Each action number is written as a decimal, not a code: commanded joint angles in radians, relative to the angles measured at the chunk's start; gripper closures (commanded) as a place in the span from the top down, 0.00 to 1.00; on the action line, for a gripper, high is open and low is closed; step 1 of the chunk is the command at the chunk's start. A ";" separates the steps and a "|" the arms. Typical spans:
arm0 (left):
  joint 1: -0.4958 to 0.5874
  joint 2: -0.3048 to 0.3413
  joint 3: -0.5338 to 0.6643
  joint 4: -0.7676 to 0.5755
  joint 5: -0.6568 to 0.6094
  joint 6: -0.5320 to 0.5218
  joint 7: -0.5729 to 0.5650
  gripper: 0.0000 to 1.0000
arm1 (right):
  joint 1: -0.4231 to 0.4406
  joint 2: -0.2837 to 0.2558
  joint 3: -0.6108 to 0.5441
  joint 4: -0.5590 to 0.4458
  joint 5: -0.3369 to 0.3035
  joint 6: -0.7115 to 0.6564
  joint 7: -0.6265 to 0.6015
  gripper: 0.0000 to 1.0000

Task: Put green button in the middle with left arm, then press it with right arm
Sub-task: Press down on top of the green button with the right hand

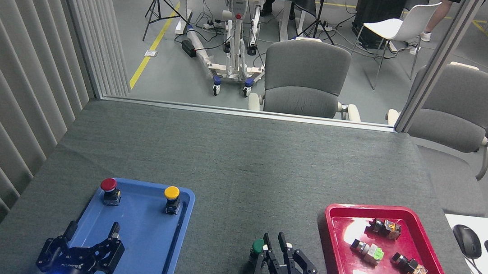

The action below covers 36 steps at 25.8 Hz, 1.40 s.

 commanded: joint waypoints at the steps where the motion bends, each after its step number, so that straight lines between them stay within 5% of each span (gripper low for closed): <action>1: -0.003 -0.025 0.027 -0.001 -0.029 -0.050 0.014 1.00 | -0.030 0.005 0.034 0.039 0.003 0.001 0.002 0.04; 6: 0.012 -0.071 0.191 0.003 -0.034 -0.064 0.011 1.00 | -0.056 0.019 0.040 0.080 0.003 0.003 0.042 0.00; 14: 0.000 -0.022 0.184 0.117 -0.040 -0.018 0.101 1.00 | -0.068 0.025 0.057 0.142 0.013 0.030 0.097 0.00; 22: 0.006 -0.011 -0.037 0.042 -0.058 0.173 0.111 1.00 | -0.071 0.035 0.067 0.180 0.009 0.049 0.117 0.00; 23: 0.008 -0.013 -0.053 0.039 -0.058 0.190 0.111 1.00 | -0.071 0.036 0.063 0.171 0.006 0.047 0.111 0.06; 26: 0.006 -0.010 -0.059 0.029 -0.066 0.213 0.114 1.00 | -0.071 0.041 0.048 0.146 -0.013 0.052 0.042 0.67; 28: 0.008 -0.004 -0.071 0.026 -0.121 0.210 0.120 1.00 | -0.067 0.045 0.045 0.123 -0.062 0.062 -0.017 0.92; 29: 0.008 0.006 -0.093 0.026 -0.150 0.212 0.120 1.00 | -0.067 0.045 0.044 0.120 -0.082 0.064 -0.035 0.98; 36: 0.008 0.015 -0.146 0.034 -0.159 0.224 0.124 1.00 | -0.055 0.041 -0.006 0.076 -0.099 0.062 -0.058 0.99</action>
